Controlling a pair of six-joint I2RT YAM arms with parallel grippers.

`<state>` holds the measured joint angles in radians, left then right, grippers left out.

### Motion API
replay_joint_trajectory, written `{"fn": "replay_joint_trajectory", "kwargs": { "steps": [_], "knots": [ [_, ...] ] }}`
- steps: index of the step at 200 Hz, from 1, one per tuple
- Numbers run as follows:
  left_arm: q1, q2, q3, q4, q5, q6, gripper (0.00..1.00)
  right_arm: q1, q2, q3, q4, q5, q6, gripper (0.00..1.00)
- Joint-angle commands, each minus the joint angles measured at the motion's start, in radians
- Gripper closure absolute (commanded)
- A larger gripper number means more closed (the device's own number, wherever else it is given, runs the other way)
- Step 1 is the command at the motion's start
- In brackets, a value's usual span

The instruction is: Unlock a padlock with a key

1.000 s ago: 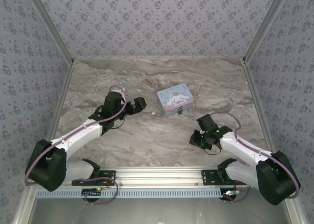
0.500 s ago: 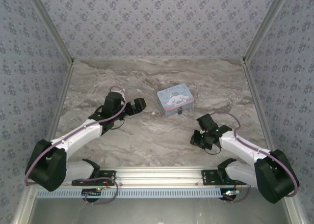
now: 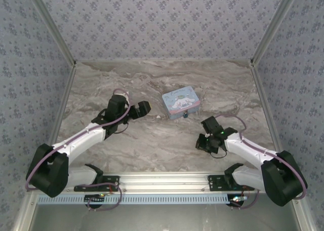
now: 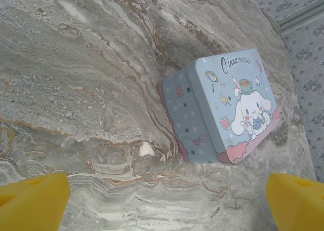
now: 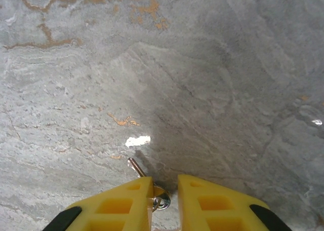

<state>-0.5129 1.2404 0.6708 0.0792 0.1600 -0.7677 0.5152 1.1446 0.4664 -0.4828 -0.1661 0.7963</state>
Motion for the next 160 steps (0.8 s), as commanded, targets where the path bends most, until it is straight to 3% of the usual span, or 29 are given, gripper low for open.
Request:
{"fn": "replay_joint_trajectory", "kwargs": {
  "steps": [1, 112, 160],
  "knots": [
    [-0.007, 0.0, 0.006, -0.001, -0.014, 0.024, 0.01, 0.029, 0.028, 0.01, 0.016, -0.027, -0.009, 0.77],
    [-0.005, -0.009, -0.001, -0.006, -0.018, 0.036, 0.01, 0.074, 0.052, 0.052, -0.031, 0.017, -0.006, 0.75],
    [-0.004, -0.012, -0.001, -0.011, -0.022, 0.039, 0.01, 0.09, 0.093, 0.059, -0.024, 0.016, -0.017, 0.83]
  ]
}}
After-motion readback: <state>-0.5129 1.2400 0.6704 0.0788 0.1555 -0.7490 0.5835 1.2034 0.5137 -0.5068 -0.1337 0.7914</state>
